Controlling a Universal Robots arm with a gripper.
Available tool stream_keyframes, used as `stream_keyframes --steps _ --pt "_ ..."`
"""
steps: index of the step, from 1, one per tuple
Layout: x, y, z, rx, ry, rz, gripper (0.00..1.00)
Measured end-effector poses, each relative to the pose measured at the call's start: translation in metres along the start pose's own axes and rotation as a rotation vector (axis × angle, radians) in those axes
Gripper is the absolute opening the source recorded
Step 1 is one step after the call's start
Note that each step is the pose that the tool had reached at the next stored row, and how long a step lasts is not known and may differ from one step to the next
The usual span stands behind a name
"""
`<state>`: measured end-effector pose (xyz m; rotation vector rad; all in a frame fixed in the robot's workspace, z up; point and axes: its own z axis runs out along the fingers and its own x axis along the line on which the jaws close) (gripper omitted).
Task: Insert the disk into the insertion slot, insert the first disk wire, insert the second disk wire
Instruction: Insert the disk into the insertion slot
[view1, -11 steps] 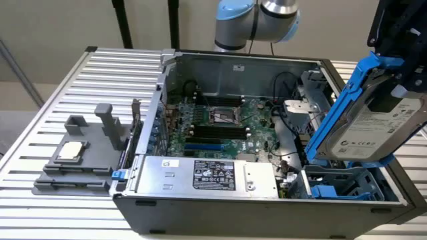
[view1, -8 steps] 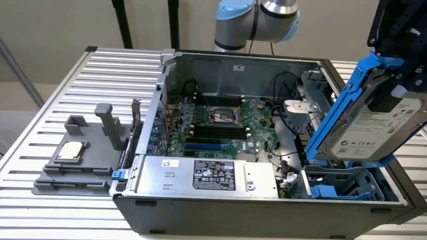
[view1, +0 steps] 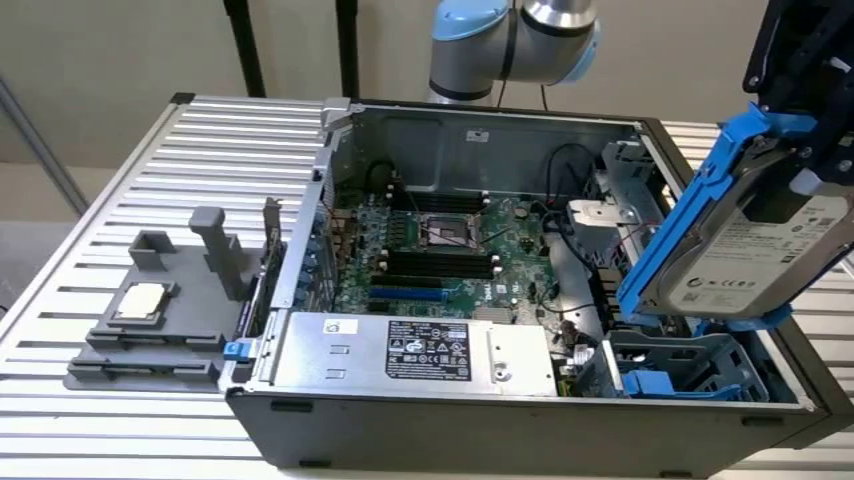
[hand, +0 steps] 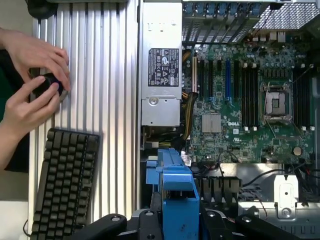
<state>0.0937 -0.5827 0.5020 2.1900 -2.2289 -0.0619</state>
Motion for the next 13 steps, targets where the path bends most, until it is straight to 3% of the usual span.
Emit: stream_keyframes --steps 1,4,7,13 --pt "0.000 -0.0027 0.0002 -0.0001 -0.0053 0.000 0.32" --pt "0.000 -0.0103 0.0020 -0.0003 -0.0134 -0.001 0.32" --pt "0.000 -0.0151 0.0054 0.0004 -0.0150 -0.001 0.32" --pt "0.004 -0.0162 0.0149 0.0017 -0.0168 -0.005 0.32"
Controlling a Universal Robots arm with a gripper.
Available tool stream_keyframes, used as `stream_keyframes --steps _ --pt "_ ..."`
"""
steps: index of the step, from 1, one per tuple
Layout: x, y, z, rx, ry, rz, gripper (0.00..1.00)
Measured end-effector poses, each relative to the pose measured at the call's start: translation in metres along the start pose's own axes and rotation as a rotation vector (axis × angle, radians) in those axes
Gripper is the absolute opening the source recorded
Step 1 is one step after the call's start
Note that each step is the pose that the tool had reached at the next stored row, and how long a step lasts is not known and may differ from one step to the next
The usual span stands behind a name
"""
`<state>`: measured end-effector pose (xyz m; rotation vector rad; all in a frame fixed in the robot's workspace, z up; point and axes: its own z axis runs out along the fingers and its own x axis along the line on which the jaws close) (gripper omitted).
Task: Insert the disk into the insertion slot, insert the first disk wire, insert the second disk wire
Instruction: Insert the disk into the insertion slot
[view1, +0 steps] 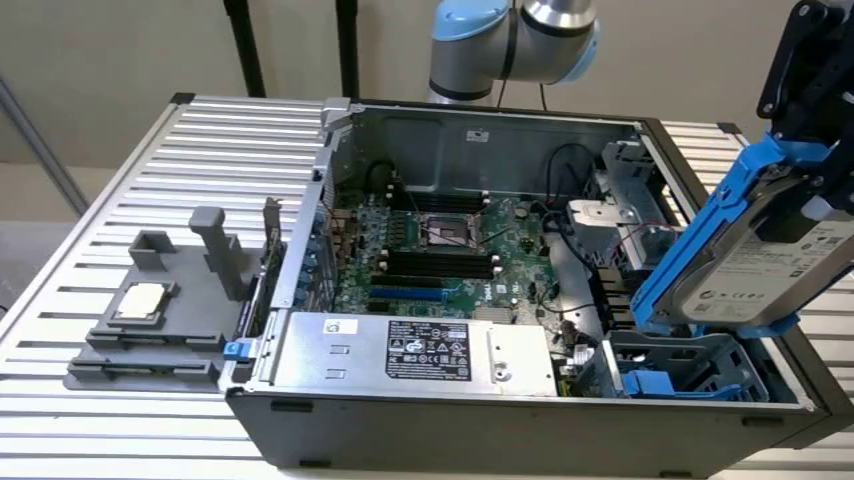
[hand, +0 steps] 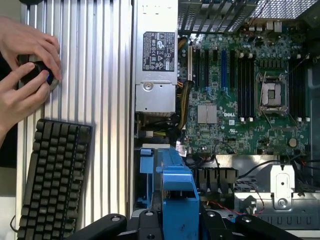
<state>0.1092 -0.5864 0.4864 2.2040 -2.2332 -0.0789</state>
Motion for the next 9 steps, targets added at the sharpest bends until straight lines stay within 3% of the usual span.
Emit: stream_keyframes --steps 4,9 --pt "0.0028 -0.0003 0.0046 0.0020 -0.0020 -0.009 0.32" --pt "0.0050 -0.0006 0.0085 0.0086 -0.0069 -0.024 0.32"
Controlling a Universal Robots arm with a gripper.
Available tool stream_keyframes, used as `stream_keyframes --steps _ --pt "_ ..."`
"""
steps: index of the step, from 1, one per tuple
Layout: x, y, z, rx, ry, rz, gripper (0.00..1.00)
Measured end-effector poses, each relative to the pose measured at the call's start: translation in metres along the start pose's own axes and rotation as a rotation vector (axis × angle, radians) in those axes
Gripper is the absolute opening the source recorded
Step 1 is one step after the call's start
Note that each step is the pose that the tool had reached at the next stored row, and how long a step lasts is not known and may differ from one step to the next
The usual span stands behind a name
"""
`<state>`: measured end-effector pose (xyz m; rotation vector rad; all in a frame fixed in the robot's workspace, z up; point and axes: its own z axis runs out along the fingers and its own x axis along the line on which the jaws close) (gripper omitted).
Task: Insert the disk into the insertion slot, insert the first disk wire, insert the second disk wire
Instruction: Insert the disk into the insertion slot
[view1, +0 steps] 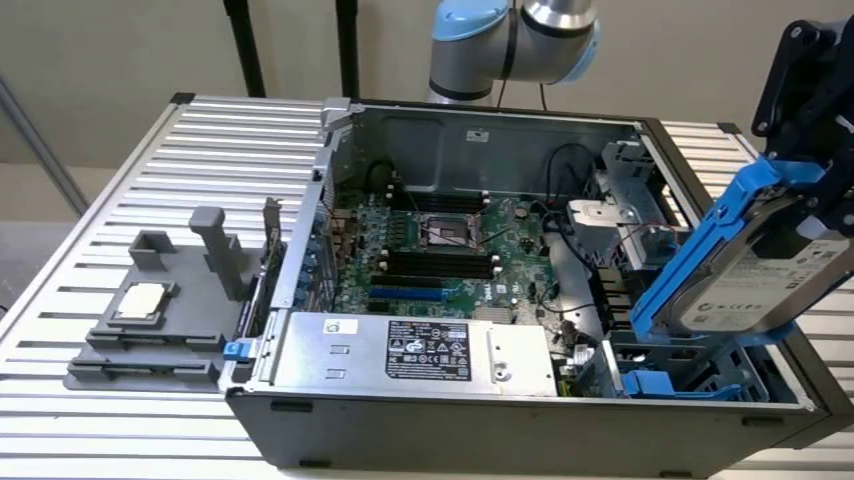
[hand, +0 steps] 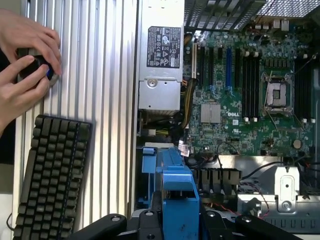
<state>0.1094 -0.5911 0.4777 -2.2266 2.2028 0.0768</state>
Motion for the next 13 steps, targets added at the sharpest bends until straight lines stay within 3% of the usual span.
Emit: stream_keyframes --steps 13 --pt "0.013 -0.0005 0.0173 0.0052 -0.0139 -0.009 0.32"
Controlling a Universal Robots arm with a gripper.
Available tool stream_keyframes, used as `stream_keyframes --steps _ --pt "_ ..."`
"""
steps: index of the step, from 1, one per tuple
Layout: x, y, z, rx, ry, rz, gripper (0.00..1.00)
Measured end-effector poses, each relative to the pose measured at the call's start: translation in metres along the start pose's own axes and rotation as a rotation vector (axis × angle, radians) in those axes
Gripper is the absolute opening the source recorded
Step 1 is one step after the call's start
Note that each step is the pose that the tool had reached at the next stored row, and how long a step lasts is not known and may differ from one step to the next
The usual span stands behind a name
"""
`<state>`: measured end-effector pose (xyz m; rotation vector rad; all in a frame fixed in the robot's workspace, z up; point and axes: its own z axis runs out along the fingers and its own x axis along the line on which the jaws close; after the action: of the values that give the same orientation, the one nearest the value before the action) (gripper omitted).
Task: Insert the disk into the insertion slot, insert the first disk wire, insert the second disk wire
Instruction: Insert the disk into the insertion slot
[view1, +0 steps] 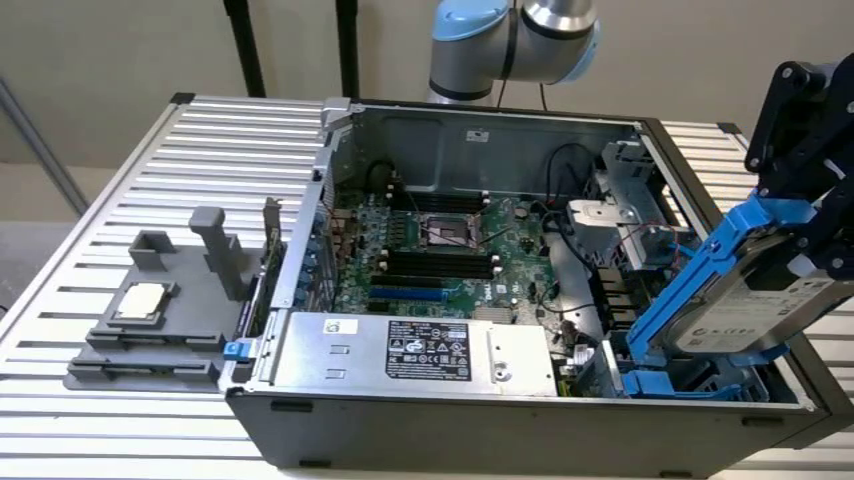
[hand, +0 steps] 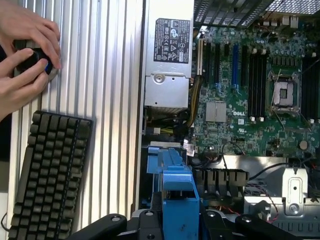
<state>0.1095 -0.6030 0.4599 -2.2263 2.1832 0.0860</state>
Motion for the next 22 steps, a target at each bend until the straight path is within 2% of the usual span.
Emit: stream_keyframes --steps 6,11,17,19,22 --pt "-0.001 -0.0003 0.0108 0.0016 -0.0017 0.029 0.32" --pt "-0.006 -0.0006 0.0131 0.0002 -0.0020 0.039 0.32" --pt "-0.006 -0.0073 0.0151 -0.0056 0.0007 0.041 0.32" --pt "-0.006 -0.0078 0.0161 -0.0123 0.0008 0.042 0.32" --pt "-0.006 -0.0078 0.0178 -0.0179 0.0008 0.042 0.32"
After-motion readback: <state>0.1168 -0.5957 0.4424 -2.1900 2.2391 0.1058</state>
